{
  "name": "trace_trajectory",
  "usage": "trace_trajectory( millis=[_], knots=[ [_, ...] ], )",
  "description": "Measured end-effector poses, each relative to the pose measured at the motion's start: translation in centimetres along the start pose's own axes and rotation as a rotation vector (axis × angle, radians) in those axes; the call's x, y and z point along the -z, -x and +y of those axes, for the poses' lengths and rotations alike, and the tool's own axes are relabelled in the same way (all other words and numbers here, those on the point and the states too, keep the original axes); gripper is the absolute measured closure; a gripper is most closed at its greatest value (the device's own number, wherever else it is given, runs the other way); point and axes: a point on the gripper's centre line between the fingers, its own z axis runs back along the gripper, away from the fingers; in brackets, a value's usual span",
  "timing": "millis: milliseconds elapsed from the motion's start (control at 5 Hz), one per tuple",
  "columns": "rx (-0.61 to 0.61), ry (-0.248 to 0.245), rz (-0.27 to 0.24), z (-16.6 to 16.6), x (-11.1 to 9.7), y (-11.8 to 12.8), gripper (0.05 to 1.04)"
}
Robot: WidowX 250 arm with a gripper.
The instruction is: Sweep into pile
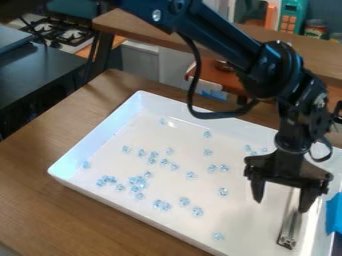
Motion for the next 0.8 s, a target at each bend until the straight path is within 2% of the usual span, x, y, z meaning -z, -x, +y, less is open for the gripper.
trace_trajectory(
  millis=[400,600,800],
  knots=[
    [0.014,-0.01,0.019,-0.9,1.9,0.3,0.085],
    [0.016,-0.008,0.018,-1.2,2.3,0.0,0.135],
    [0.017,-0.003,0.013,-1.4,2.3,-0.2,0.425]
  ],
)
